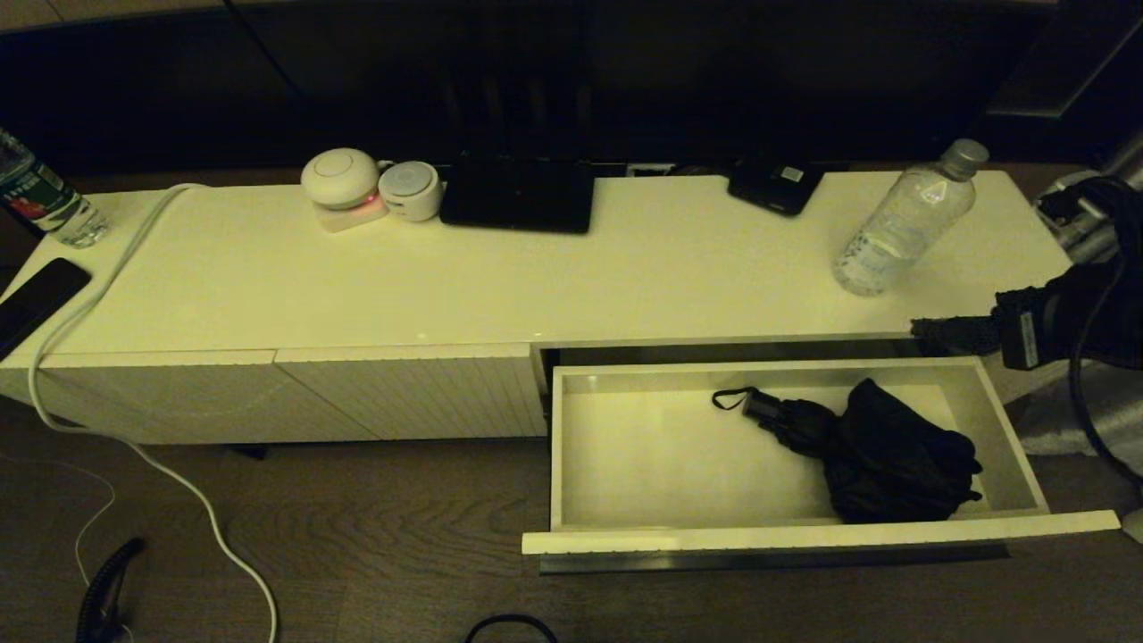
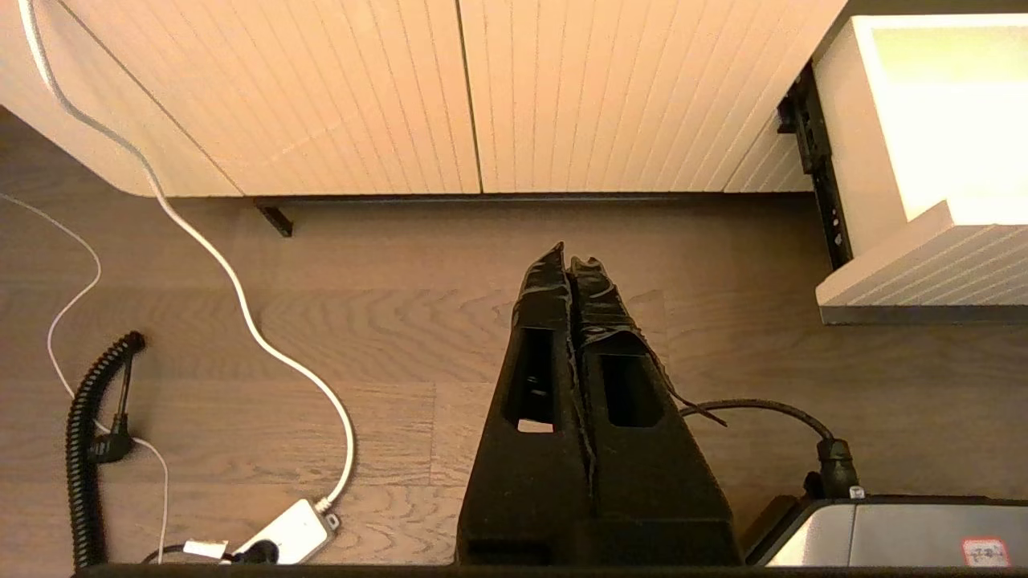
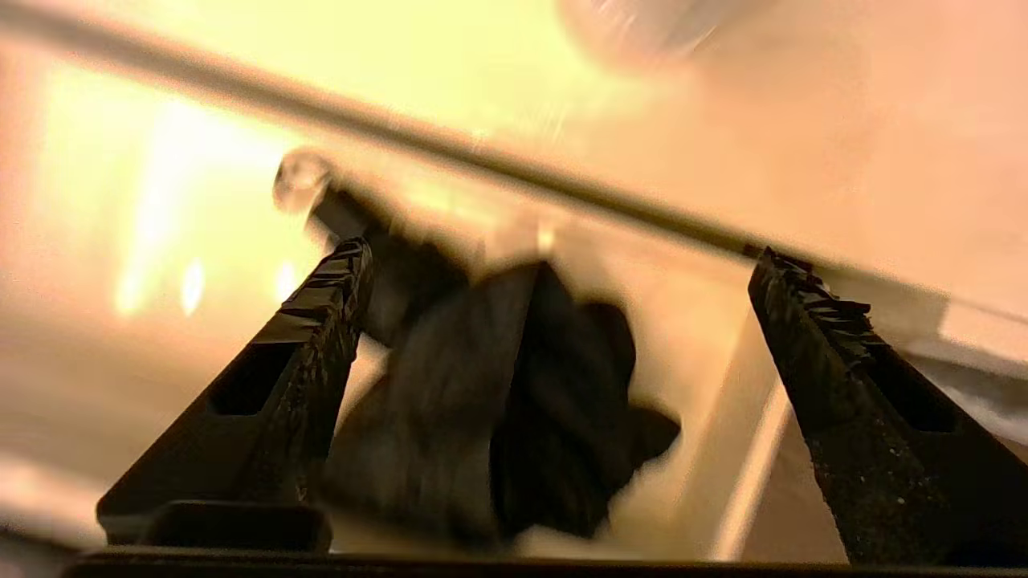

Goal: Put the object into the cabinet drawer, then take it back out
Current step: Put the mineral water in the drawer

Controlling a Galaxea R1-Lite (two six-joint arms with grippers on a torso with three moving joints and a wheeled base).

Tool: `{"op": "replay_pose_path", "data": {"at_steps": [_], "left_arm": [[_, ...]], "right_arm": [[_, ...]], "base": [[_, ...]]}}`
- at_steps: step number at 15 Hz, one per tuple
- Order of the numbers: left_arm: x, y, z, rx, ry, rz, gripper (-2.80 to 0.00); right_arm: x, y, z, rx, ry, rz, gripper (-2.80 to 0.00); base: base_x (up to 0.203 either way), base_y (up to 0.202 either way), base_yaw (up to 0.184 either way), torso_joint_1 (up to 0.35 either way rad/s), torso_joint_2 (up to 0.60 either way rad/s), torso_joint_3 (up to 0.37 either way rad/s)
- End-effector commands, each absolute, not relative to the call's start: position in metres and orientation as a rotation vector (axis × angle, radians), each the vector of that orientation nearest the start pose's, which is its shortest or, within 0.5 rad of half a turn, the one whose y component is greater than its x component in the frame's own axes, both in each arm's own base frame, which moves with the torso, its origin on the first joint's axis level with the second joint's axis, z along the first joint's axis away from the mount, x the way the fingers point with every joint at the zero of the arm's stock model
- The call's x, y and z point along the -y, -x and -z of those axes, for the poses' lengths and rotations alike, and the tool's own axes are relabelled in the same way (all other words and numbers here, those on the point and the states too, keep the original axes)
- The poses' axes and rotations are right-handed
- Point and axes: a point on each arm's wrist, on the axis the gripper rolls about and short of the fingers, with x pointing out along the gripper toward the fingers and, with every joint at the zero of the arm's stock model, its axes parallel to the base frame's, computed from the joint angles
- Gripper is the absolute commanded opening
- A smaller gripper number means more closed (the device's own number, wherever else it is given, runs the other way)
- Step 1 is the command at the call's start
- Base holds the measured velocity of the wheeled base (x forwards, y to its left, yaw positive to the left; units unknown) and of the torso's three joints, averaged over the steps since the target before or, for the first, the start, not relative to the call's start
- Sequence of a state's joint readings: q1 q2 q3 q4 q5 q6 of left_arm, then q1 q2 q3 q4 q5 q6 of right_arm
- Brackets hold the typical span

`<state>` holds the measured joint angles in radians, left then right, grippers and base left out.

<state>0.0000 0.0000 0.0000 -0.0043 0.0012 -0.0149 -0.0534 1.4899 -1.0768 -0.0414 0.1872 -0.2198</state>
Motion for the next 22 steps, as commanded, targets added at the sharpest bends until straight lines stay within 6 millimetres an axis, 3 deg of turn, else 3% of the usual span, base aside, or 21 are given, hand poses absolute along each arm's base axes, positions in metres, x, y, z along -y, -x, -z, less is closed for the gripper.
{"op": "replay_pose_path", "data": {"at_steps": [1, 7, 13, 20, 22], "left_arm": [[0.0, 0.023, -0.075, 0.005, 0.015, -0.001, -2.8], [0.0, 0.023, -0.076, 0.006, 0.015, -0.001, -2.8], [0.0, 0.023, -0.075, 0.005, 0.015, -0.001, -2.8], [0.0, 0.023, -0.076, 0.004, 0.015, -0.002, -2.8], [0.0, 0.023, -0.076, 0.004, 0.015, -0.002, -2.8]], "right_arm": [[0.012, -0.285, -0.237, -0.364, 0.125, -0.144, 0.0], [0.013, -0.315, -0.23, -0.235, 0.098, -0.062, 0.0], [-0.008, -0.337, -0.231, -0.057, 0.114, -0.068, 0.0], [-0.017, -0.377, -0.2, 0.017, 0.119, 0.005, 0.0], [-0.017, -0.39, -0.204, 0.093, 0.117, 0.048, 0.0]], "base": [[0.0, 0.0, 0.0, 0.0, 0.0, 0.0], [0.0, 0.0, 0.0, 0.0, 0.0, 0.0], [0.0, 0.0, 0.0, 0.0, 0.0, 0.0], [0.0, 0.0, 0.0, 0.0, 0.0, 0.0], [0.0, 0.0, 0.0, 0.0, 0.0, 0.0]]}}
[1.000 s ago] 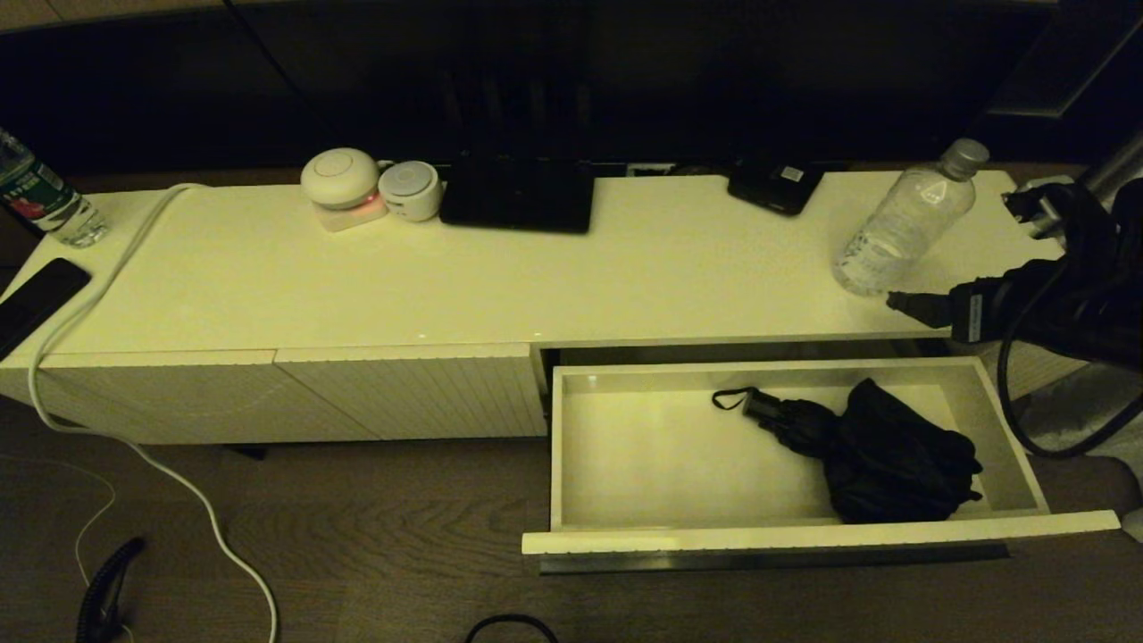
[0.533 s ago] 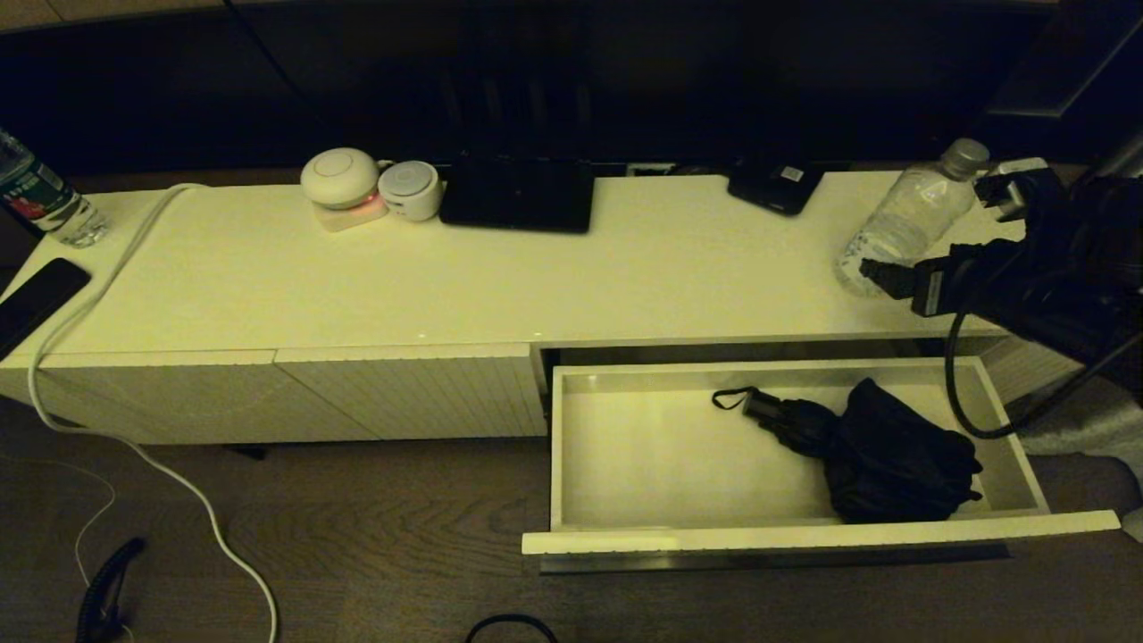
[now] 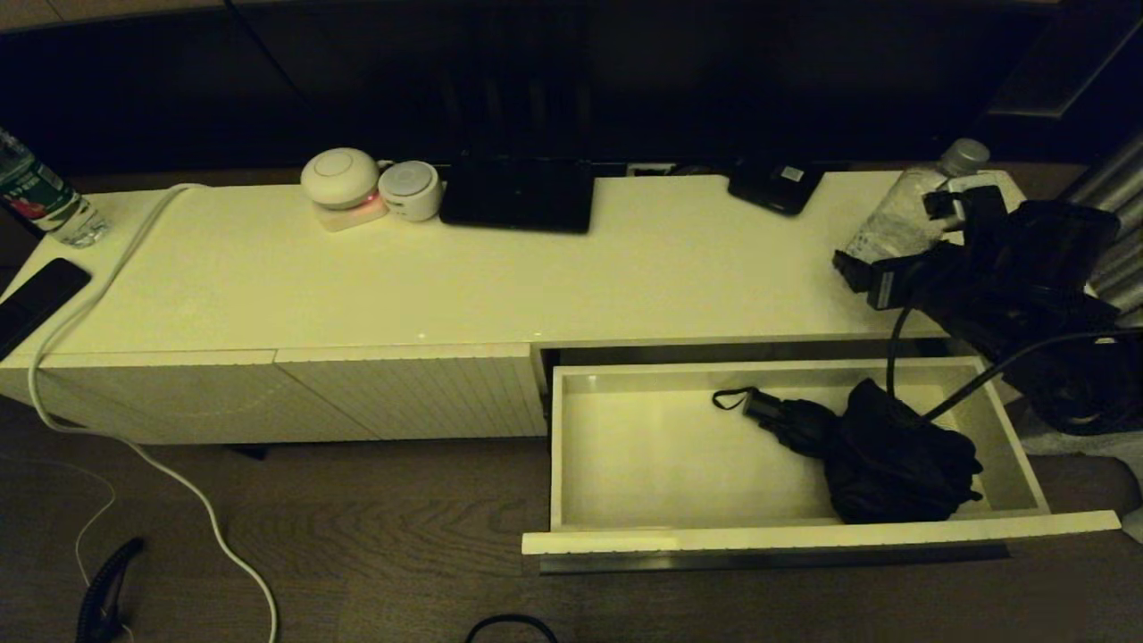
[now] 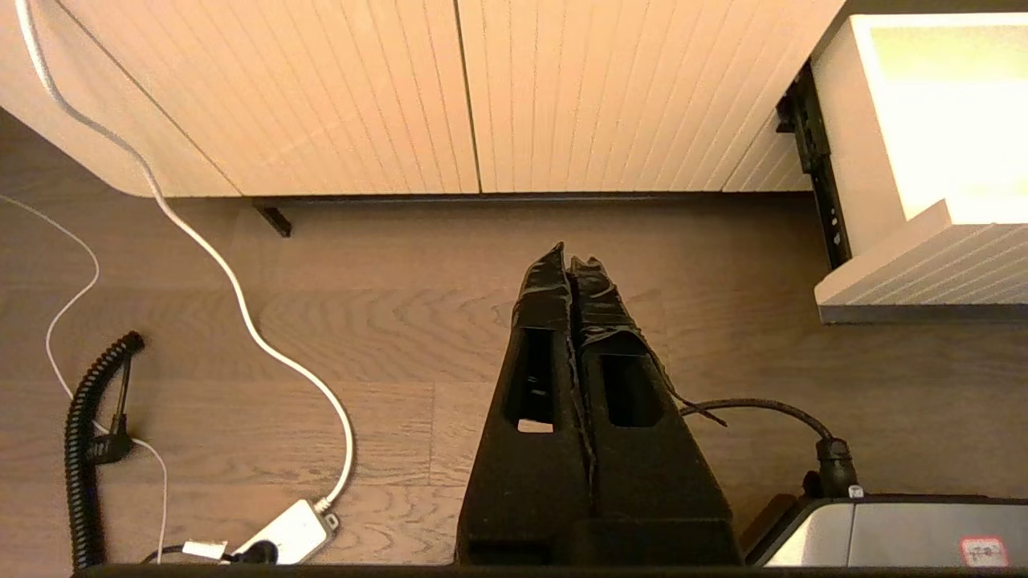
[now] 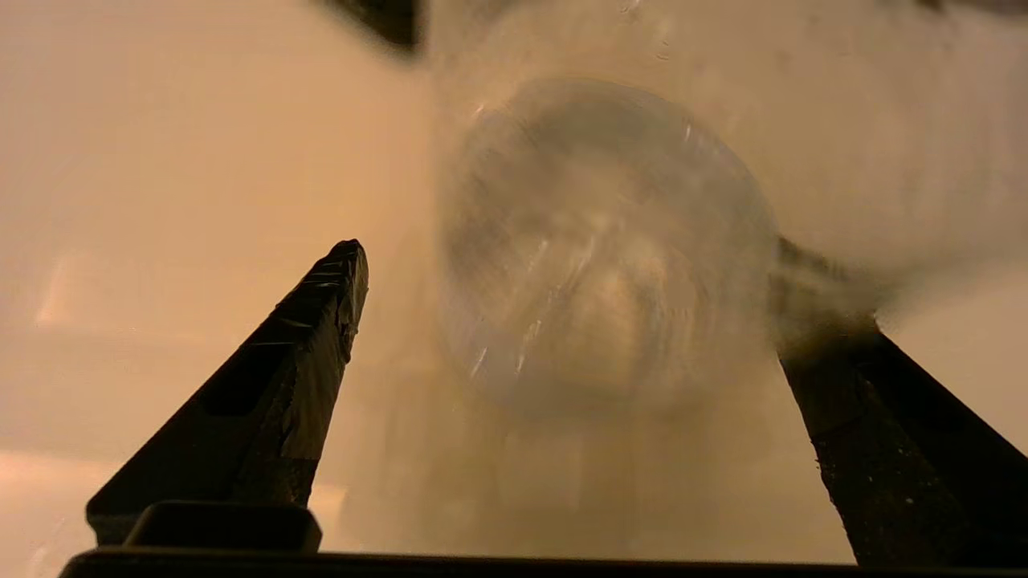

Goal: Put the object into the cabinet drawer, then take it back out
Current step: Put the mineral water in the drawer

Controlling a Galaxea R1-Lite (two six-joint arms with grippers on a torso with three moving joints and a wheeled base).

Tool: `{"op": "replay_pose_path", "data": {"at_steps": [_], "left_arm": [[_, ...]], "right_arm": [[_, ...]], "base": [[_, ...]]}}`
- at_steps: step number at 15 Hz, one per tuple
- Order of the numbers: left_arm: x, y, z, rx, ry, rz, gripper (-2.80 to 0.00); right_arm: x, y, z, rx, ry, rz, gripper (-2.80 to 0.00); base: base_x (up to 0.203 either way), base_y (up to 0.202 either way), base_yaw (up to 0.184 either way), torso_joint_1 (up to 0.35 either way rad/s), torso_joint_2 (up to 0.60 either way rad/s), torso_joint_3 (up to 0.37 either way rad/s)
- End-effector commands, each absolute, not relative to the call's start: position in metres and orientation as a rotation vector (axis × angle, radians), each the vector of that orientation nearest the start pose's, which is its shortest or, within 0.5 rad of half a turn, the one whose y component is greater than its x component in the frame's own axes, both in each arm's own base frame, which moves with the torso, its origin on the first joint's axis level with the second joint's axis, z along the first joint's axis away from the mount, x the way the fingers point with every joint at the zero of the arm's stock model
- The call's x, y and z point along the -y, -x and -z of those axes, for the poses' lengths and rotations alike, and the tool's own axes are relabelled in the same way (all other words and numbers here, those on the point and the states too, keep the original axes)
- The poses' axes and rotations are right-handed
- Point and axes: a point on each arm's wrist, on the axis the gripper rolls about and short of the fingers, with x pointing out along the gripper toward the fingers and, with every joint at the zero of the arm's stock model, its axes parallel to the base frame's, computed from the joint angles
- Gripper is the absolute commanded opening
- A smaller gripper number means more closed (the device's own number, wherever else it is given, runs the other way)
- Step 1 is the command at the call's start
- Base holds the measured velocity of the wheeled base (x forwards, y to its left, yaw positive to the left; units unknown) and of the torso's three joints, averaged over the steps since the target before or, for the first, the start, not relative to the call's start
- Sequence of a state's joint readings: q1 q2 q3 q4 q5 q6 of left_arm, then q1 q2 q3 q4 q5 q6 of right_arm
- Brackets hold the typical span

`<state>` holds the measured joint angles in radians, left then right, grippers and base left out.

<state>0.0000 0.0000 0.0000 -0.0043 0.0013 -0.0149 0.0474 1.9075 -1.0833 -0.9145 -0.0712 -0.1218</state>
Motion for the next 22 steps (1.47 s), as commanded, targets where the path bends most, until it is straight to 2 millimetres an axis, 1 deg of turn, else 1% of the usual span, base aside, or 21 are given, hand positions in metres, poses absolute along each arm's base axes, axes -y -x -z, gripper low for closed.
{"op": "replay_pose_path", "data": {"at_steps": [1, 4, 6, 11, 13, 22], "left_arm": [[0.0, 0.023, -0.076, 0.006, 0.015, -0.001, -2.8], [0.0, 0.023, -0.076, 0.004, 0.015, -0.001, -2.8], [0.0, 0.023, -0.076, 0.005, 0.015, -0.001, -2.8], [0.0, 0.023, -0.076, 0.005, 0.015, -0.001, -2.8], [0.0, 0.023, -0.076, 0.006, 0.015, -0.001, -2.8], [0.0, 0.023, -0.075, 0.005, 0.015, -0.001, -2.8]], "right_arm": [[-0.017, -0.394, -0.206, 0.12, 0.115, 0.072, 0.0], [-0.016, -0.399, -0.21, 0.188, 0.108, 0.108, 0.0], [-0.016, -0.401, -0.209, 0.203, 0.108, 0.111, 0.0], [-0.016, -0.409, -0.218, 0.247, 0.113, 0.129, 0.0], [-0.015, -0.409, -0.218, 0.246, 0.109, 0.159, 0.0], [-0.019, -0.404, -0.219, 0.237, 0.114, 0.153, 0.0]], "base": [[0.0, 0.0, 0.0, 0.0, 0.0, 0.0], [0.0, 0.0, 0.0, 0.0, 0.0, 0.0], [0.0, 0.0, 0.0, 0.0, 0.0, 0.0], [0.0, 0.0, 0.0, 0.0, 0.0, 0.0], [0.0, 0.0, 0.0, 0.0, 0.0, 0.0], [0.0, 0.0, 0.0, 0.0, 0.0, 0.0]]}}
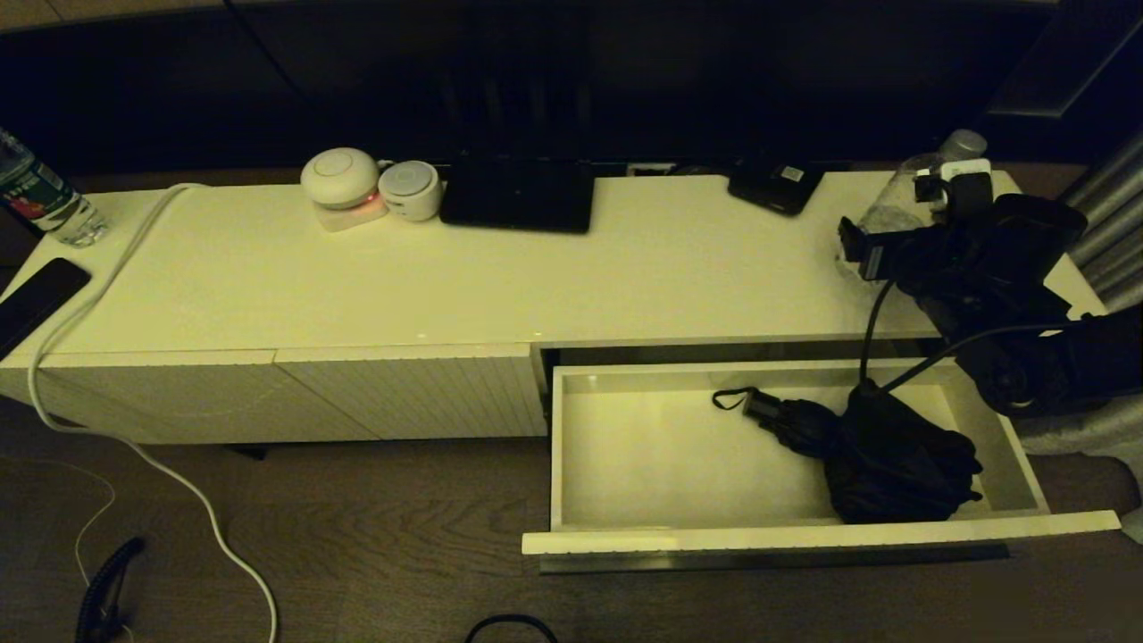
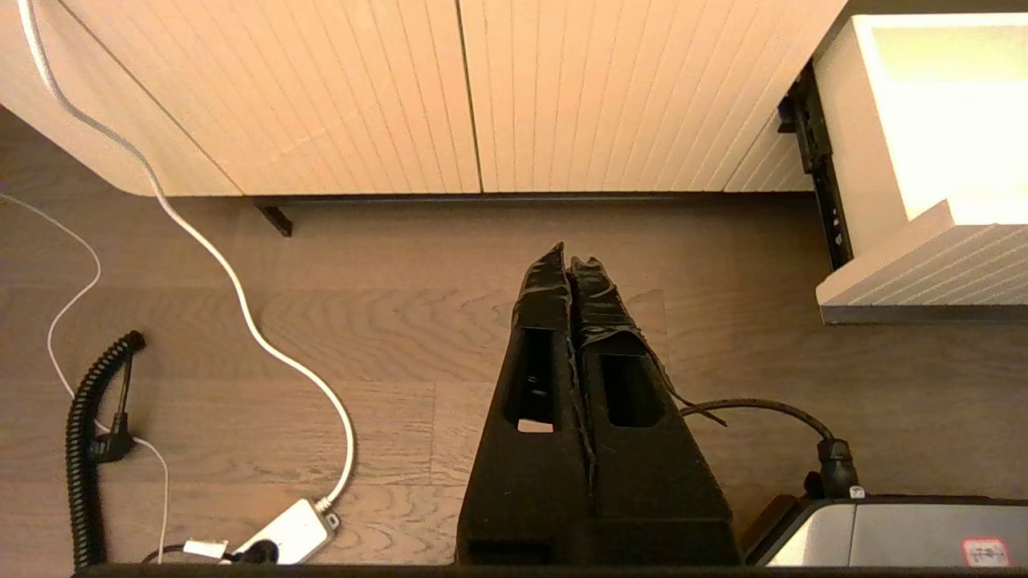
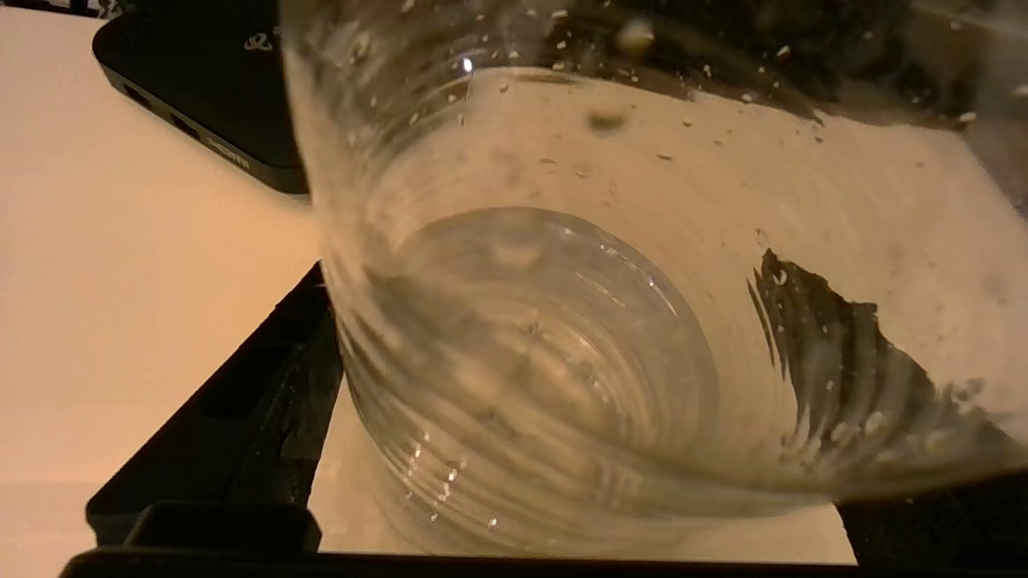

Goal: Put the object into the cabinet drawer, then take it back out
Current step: Put the mineral water in the drawer

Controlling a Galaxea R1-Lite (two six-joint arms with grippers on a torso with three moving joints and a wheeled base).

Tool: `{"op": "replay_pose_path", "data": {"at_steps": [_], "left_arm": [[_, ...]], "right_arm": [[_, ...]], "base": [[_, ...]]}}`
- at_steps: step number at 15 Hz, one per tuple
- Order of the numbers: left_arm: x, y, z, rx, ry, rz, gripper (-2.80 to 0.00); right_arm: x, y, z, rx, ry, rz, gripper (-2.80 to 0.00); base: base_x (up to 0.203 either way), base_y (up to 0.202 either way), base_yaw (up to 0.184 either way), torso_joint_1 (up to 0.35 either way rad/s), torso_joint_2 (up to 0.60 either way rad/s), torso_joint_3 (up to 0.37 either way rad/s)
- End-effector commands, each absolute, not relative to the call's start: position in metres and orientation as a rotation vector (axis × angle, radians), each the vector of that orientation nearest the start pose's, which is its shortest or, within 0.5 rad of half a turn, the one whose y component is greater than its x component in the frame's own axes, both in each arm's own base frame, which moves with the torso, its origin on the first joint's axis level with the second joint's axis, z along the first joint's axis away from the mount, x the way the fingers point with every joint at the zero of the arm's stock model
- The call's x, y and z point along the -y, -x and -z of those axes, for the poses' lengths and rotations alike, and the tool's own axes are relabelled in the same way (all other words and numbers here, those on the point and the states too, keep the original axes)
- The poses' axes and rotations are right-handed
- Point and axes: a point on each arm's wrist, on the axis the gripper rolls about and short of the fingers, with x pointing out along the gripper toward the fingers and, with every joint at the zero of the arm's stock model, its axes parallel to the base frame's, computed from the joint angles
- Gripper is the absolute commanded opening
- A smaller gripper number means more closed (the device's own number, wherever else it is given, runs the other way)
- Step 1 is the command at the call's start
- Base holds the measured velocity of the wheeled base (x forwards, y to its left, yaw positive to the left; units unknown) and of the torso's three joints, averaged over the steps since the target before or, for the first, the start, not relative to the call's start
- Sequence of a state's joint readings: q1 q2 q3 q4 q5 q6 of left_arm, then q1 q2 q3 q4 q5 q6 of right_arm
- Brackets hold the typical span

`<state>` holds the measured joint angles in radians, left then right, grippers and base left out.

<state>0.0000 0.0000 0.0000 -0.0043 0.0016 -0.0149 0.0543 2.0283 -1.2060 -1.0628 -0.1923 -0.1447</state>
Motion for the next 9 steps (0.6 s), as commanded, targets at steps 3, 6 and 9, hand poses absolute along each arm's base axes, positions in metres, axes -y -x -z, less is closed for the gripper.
{"op": "replay_pose_path", "data": {"at_steps": [3, 6, 9], "left_arm": [[0.0, 0.0229, -0.0759, 0.006, 0.015, -0.001, -2.8], [0.0, 0.0229, -0.0757, 0.005, 0.015, -0.001, -2.8], [0.0, 0.0228, -0.0755, 0.005, 0.015, -0.001, -2.8]], "right_arm": [[-0.0186, -0.4042, -0.2193, 0.239, 0.113, 0.155, 0.0], [-0.0179, -0.4048, -0.2166, 0.231, 0.114, 0.161, 0.0], [-0.0174, -0.4042, -0.213, 0.217, 0.113, 0.183, 0.0]], "base": [[0.0, 0.0, 0.0, 0.0, 0.0, 0.0], [0.0, 0.0, 0.0, 0.0, 0.0, 0.0], [0.0, 0.0, 0.0, 0.0, 0.0, 0.0]]}}
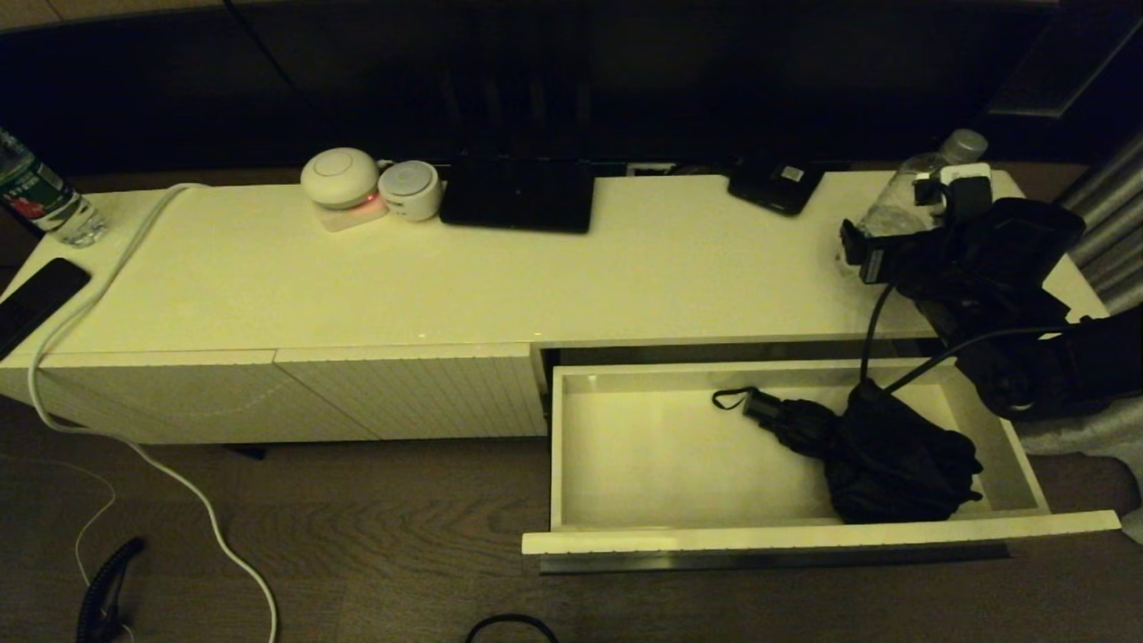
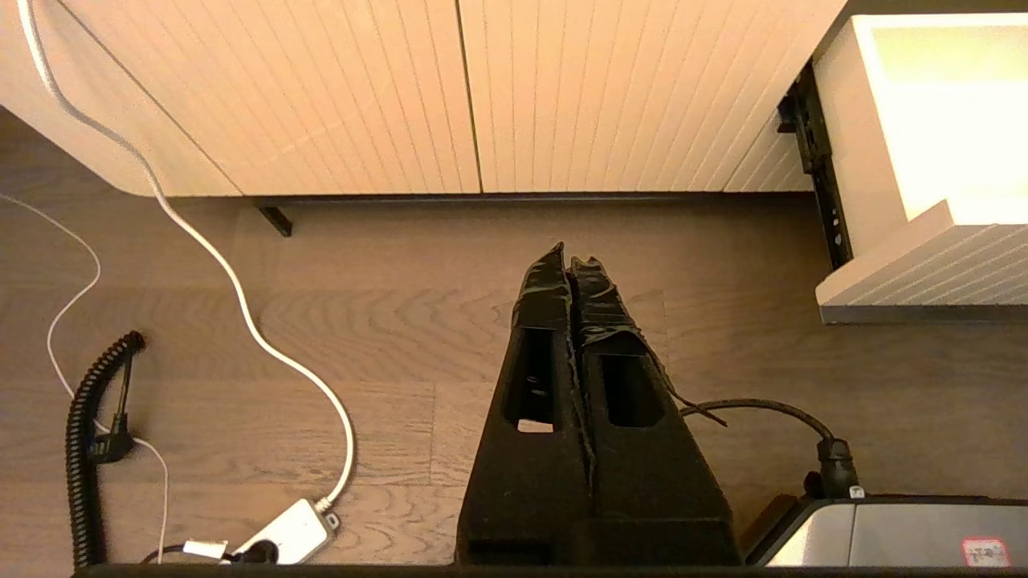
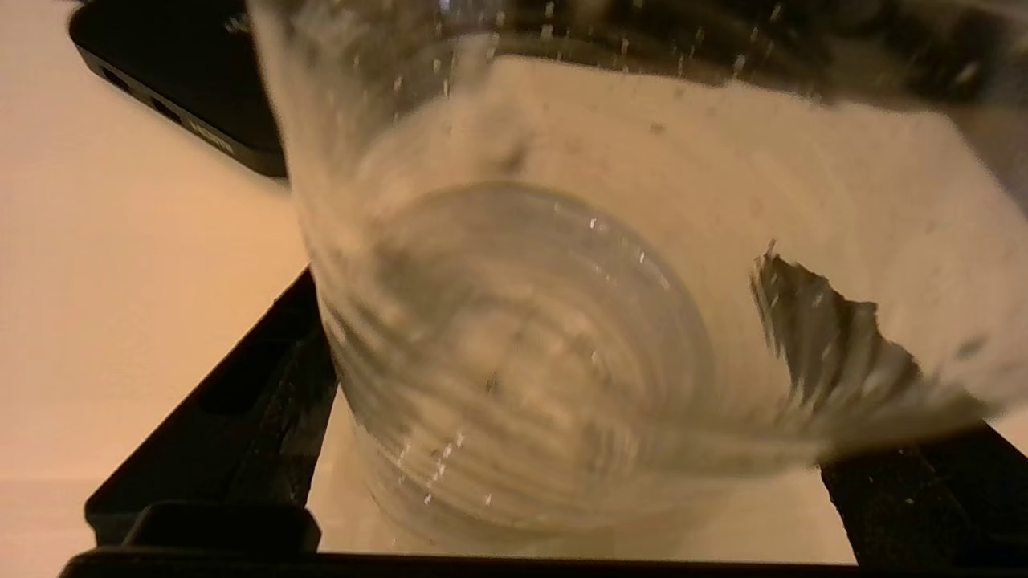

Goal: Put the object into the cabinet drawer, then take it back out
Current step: Put the mineral water in the drawer

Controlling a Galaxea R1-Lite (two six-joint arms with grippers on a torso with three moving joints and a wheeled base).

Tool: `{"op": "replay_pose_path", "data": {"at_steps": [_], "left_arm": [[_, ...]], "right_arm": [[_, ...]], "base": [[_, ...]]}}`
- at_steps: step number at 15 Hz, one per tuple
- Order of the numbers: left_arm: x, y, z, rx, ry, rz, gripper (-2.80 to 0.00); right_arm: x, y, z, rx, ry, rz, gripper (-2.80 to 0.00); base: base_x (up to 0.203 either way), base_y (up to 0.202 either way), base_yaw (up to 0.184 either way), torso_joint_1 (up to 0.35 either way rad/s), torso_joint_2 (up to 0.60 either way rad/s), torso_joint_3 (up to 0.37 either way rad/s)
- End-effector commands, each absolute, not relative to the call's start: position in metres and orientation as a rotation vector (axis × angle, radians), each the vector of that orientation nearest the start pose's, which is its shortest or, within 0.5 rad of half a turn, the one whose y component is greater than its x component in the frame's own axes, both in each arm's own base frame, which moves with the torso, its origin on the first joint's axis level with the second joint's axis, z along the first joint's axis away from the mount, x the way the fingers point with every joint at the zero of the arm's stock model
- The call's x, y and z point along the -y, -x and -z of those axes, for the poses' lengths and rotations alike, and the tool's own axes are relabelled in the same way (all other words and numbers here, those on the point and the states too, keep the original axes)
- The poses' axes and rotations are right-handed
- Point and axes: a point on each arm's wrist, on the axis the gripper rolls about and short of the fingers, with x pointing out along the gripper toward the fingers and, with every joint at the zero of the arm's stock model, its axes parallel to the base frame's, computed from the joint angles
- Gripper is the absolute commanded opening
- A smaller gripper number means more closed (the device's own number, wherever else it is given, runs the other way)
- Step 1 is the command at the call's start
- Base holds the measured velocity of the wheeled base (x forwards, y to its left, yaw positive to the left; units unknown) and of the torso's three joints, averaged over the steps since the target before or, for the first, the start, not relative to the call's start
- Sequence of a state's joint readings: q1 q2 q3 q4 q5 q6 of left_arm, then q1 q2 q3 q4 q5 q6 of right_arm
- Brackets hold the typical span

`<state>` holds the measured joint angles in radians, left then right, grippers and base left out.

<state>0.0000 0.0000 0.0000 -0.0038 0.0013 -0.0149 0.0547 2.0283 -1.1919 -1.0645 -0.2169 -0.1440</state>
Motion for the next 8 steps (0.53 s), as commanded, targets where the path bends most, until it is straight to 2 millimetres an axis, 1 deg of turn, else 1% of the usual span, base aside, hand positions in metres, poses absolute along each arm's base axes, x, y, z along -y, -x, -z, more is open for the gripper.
{"op": "replay_pose_path", "data": {"at_steps": [1, 2, 8], "left_arm": [[0.0, 0.0229, -0.0759, 0.006, 0.015, -0.001, -2.8], [0.0, 0.0228, -0.0756, 0.005, 0.015, -0.001, -2.8], [0.0, 0.0228, -0.0755, 0.005, 0.015, -0.001, -2.8]], "right_arm": [[-0.0172, -0.4044, -0.2142, 0.219, 0.117, 0.191, -1.19], [-0.0171, -0.4041, -0.216, 0.221, 0.124, 0.197, -2.8], [-0.0178, -0.4033, -0.2173, 0.225, 0.133, 0.191, -2.8]], "base": [[0.0, 0.0, 0.0, 0.0, 0.0, 0.0], [0.0, 0.0, 0.0, 0.0, 0.0, 0.0], [0.0, 0.0, 0.0, 0.0, 0.0, 0.0]]}}
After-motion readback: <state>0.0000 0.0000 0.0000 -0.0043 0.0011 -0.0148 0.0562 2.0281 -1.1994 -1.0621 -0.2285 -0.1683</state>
